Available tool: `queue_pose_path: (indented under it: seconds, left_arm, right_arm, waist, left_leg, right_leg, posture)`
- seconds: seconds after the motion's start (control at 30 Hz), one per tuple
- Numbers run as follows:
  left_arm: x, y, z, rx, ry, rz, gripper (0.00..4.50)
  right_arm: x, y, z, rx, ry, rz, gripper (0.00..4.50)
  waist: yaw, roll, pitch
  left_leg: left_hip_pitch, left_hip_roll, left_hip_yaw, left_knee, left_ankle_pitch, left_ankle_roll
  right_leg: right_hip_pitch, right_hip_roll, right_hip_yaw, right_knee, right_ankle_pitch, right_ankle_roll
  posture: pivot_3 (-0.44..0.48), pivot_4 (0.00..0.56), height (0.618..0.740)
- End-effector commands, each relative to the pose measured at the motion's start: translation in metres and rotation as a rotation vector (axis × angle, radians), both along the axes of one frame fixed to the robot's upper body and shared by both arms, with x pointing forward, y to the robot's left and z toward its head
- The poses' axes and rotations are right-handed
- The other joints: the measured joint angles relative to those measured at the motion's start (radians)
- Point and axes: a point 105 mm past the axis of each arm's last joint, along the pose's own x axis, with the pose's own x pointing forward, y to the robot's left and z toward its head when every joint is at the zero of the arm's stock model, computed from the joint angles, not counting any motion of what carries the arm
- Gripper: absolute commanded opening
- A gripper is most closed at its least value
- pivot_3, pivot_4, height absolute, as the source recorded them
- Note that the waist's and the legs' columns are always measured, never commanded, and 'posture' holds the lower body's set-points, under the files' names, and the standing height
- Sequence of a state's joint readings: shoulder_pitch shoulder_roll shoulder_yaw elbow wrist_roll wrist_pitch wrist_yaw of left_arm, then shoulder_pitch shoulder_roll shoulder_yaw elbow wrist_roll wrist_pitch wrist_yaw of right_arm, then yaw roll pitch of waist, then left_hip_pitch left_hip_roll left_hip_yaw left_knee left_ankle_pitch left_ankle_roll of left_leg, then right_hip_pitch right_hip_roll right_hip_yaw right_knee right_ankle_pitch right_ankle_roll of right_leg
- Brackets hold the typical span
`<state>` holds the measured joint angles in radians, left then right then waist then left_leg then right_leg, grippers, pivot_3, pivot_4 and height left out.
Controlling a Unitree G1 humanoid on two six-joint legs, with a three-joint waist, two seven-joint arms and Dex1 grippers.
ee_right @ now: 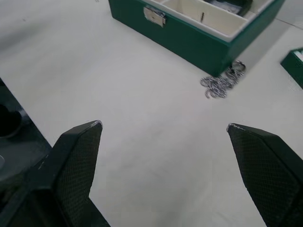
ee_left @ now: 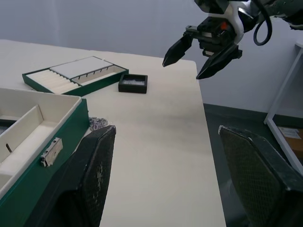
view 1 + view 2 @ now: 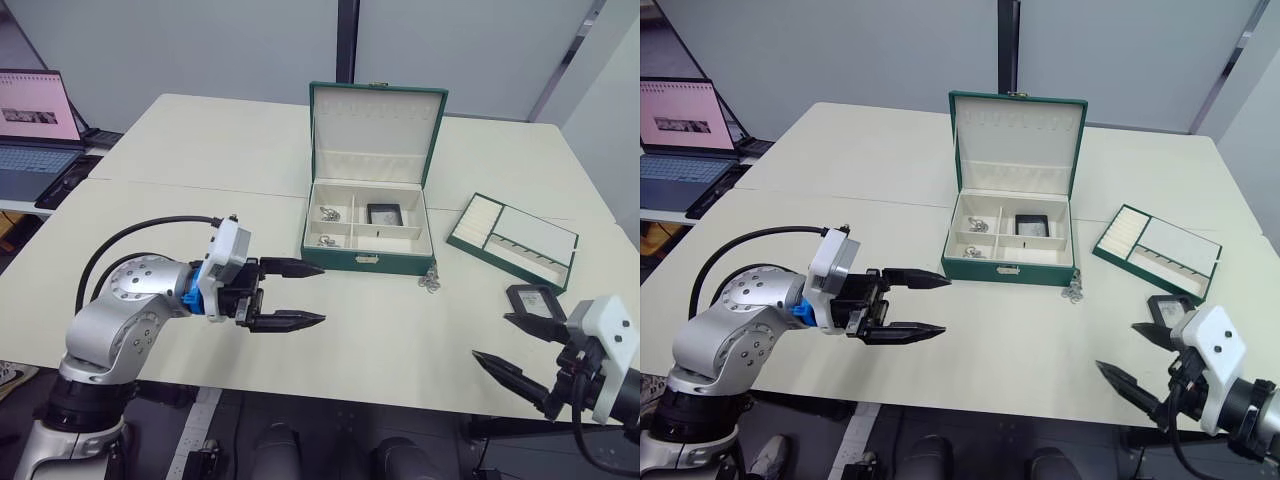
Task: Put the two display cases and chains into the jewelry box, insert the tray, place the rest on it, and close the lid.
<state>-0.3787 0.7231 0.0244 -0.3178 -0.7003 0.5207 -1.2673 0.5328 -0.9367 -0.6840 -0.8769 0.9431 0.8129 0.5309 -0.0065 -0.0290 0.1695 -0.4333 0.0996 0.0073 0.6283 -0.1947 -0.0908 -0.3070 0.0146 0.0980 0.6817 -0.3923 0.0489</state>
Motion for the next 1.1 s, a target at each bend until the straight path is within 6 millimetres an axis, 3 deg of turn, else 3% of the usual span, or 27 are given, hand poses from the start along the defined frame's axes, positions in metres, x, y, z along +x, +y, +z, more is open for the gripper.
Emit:
queue_pose_path:
  seconds: [0.03, 0.23, 0.5, 0.77, 1.1]
  left_arm:
    - [0.0, -0.007, 0.009, -0.008, -0.028, -0.021, 3.61]
    - [0.0, -0.01, 0.007, 0.007, -0.042, -0.013, 3.61]
    - [0.001, -0.013, 0.011, 0.003, -0.047, 0.021, 3.61]
    - [0.001, -0.014, 0.018, -0.002, -0.053, 0.025, 3.61]
    - [0.001, -0.012, 0.019, 0.01, -0.063, 0.043, 3.61]
  right_arm:
    - [0.012, -0.019, 0.002, -0.045, 0.029, -0.079, 4.5]
    - [0.043, -0.047, -0.007, -0.095, 0.039, -0.271, 4.5]
    - [0.076, -0.06, -0.021, -0.095, 0.05, -0.448, 4.5]
    - [0.087, -0.069, -0.03, -0.097, 0.075, -0.529, 4.5]
    - [0.092, -0.06, -0.043, -0.08, 0.114, -0.514, 4.5]
  waist:
    - [-0.001, 0.0, 0.0]
    - [-0.001, 0.001, 0.0]
    - [-0.001, 0.001, 0.001]
    - [0.001, 0.002, 0.001]
    - [0.0, 0.002, 0.001]
  left_leg:
    - [0.0, 0.0, 0.0, 0.0, 0.0, 0.0]
    - [0.0, 0.0, 0.0, 0.0, 0.0, 0.0]
    - [0.0, 0.0, 0.0, 0.0, 0.0, 0.0]
    - [-0.001, 0.0, 0.001, 0.0, 0.0, 0.0]
    - [-0.001, 0.0, 0.001, 0.0, 0.0, 0.0]
  right_leg:
    - [0.0, 0.0, 0.0, 0.0, 0.0, 0.0]
    - [0.0, 0.0, 0.001, 0.0, 0.0, 0.0]
    - [-0.001, 0.0, 0.001, 0.0, 0.0, 0.0]
    - [-0.002, 0.0, 0.001, 0.0, 0.0, 0.0]
    - [-0.002, 0.0, 0.002, 0.0, 0.0, 0.0]
  posture:
    - [0.0, 0.15, 0.737]
    - [0.0, 0.15, 0.737]
    - [0.0, 0.15, 0.737]
    - [0.0, 0.15, 0.737]
    - [0.0, 0.15, 0.737]
